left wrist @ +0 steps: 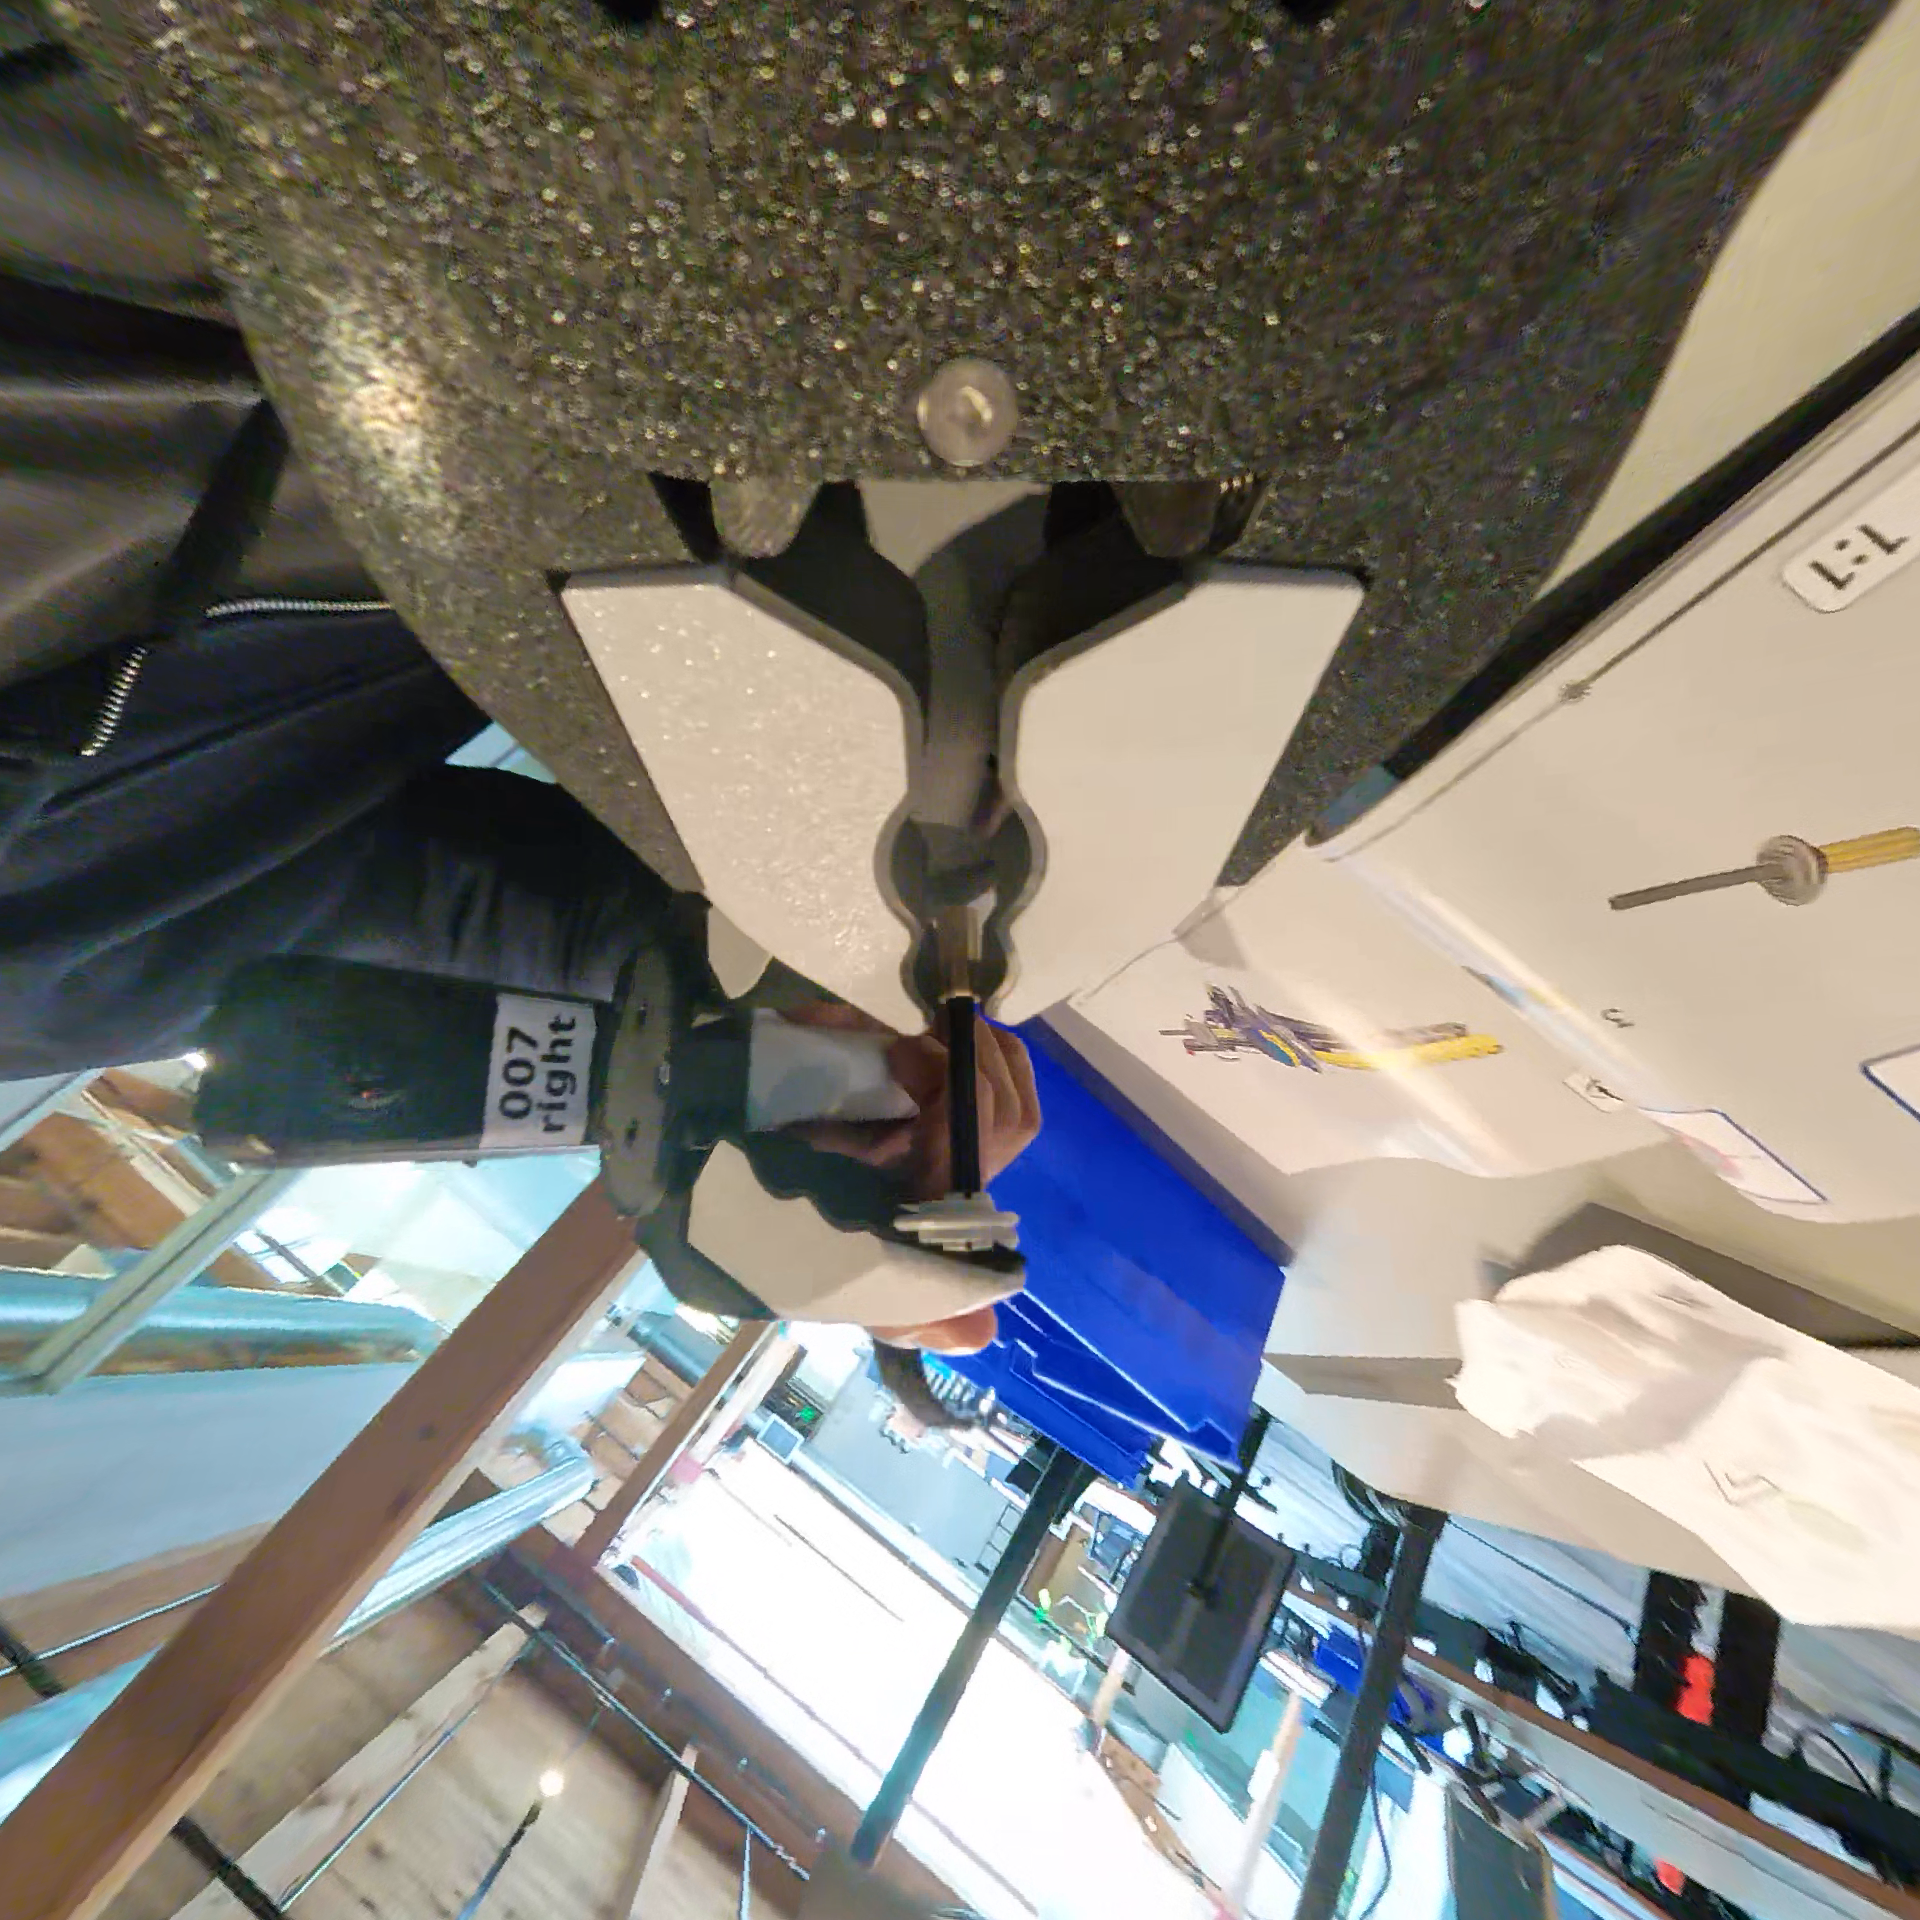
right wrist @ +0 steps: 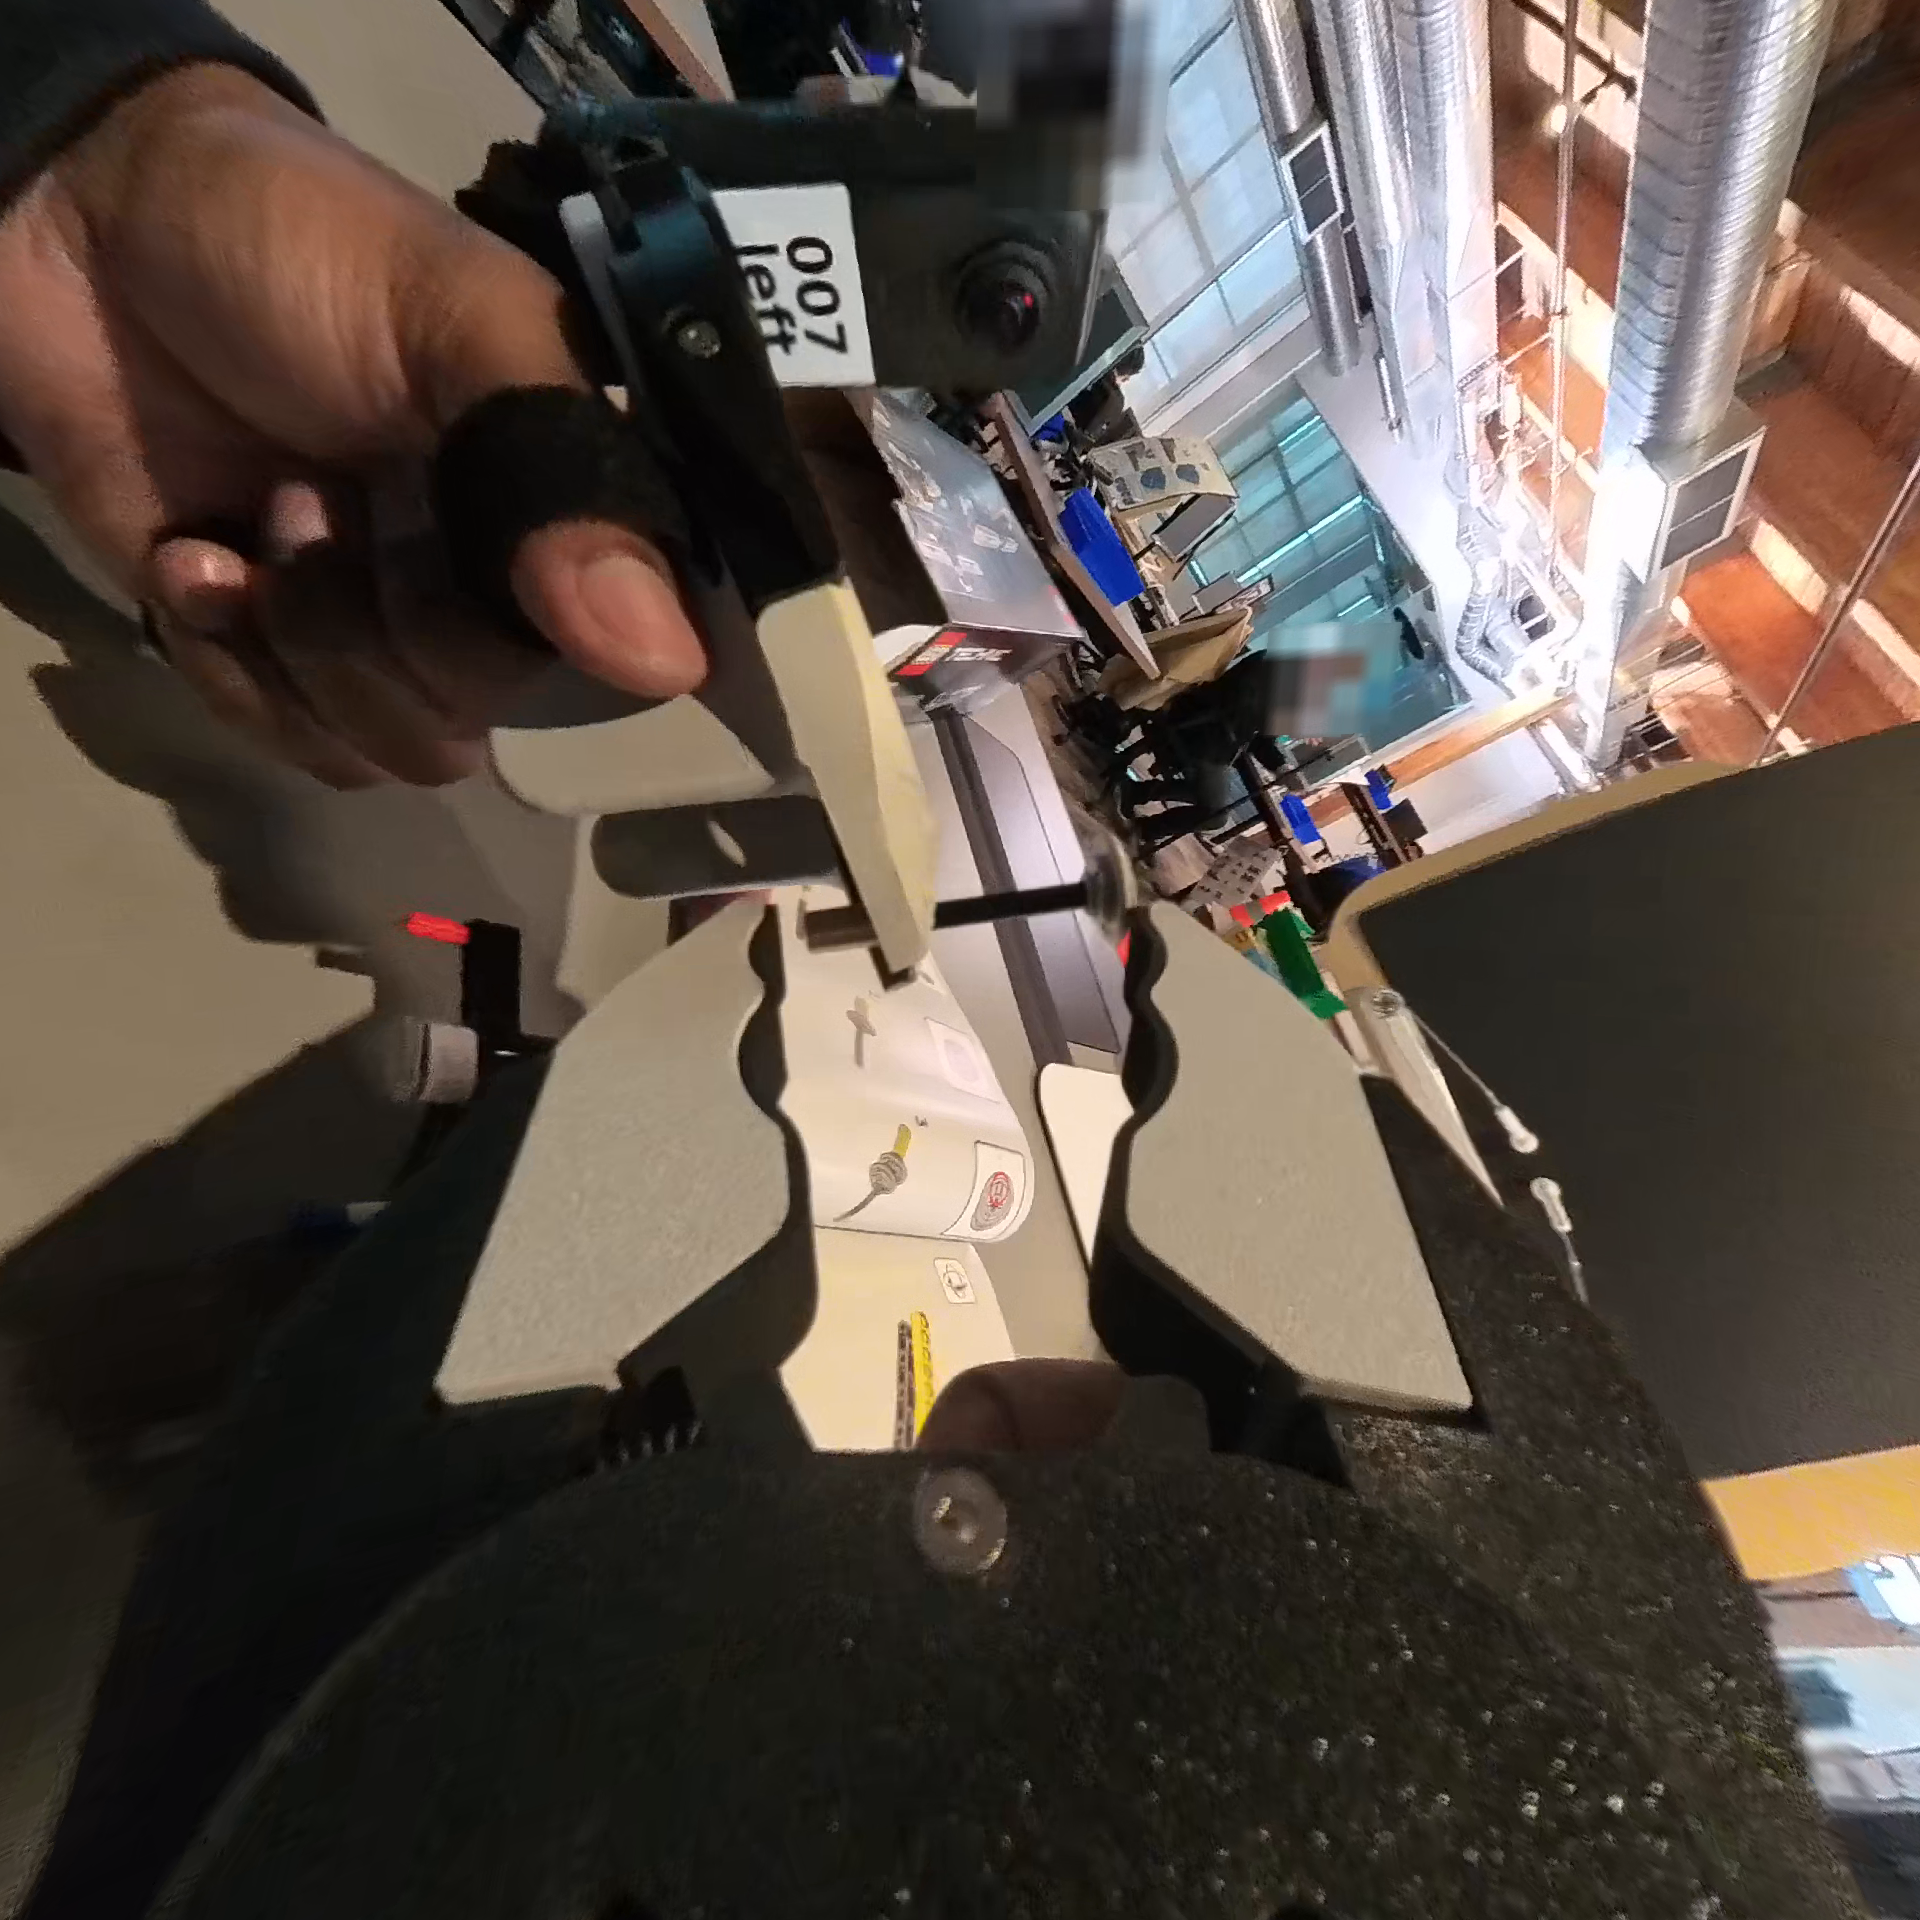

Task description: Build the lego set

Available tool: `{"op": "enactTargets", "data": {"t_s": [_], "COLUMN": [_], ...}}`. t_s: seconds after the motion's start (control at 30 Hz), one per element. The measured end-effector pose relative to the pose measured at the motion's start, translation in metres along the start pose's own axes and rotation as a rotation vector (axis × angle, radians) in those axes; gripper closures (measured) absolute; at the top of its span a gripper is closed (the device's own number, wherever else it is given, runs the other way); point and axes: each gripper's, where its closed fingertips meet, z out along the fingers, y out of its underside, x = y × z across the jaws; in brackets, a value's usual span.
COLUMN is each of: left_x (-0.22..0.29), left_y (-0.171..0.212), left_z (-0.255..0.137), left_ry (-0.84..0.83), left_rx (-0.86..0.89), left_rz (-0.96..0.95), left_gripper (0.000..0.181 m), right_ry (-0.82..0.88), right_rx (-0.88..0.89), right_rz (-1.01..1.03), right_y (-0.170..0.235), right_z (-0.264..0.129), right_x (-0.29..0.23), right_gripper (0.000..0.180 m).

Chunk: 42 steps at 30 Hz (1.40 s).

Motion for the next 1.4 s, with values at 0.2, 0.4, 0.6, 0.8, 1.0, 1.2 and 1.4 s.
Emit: {"op": "enactTargets", "data": {"t_s": [0.2, 0.4, 0.6, 0.8, 1.0, 1.2, 1.4], "left_x": [-0.003, -0.004, -0.004, -0.005, -0.012, -0.012, 0.013], "left_y": [0.005, 0.008, 0.011, 0.012, -0.001, -0.004, -0.005], "left_z": [0.002, 0.003, 0.003, 0.004, -0.009, -0.023, -0.02], "left_ry": [0.003, -0.002, -0.014, -0.037, -0.159, -0.248, -0.153], "left_rx": [-0.018, -0.036, -0.061, -0.071, -0.101, -0.14, -0.048], "left_rz": [-0.048, -0.048, -0.036, 0.016, 0.444, 0.909, 1.041], "left_gripper": [0.173, 0.173, 0.173, 0.173, 0.163, 0.155, 0.148], "right_ry": [0.026, 0.022, -0.009, -0.029, -0.069, -0.148, -0.263], "right_rx": [-0.02, -0.02, -0.02, -0.028, -0.025, 0.033, 0.104], "right_rz": [-0.049, -0.065, -0.051, -0.025, 0.066, 0.185, 0.273], "right_y": [0.004, 0.005, 0.006, 0.008, 0.011, 0.005, -0.007], "right_z": [0.001, 0.001, 0.0, 0.0, -0.002, -0.007, -0.014], "right_x": [-0.002, -0.004, -0.007, -0.008, -0.009, -0.012, -0.021], "right_gripper": [0.12, 0.12, 0.12, 0.12, 0.12, 0.12, 0.12]}}
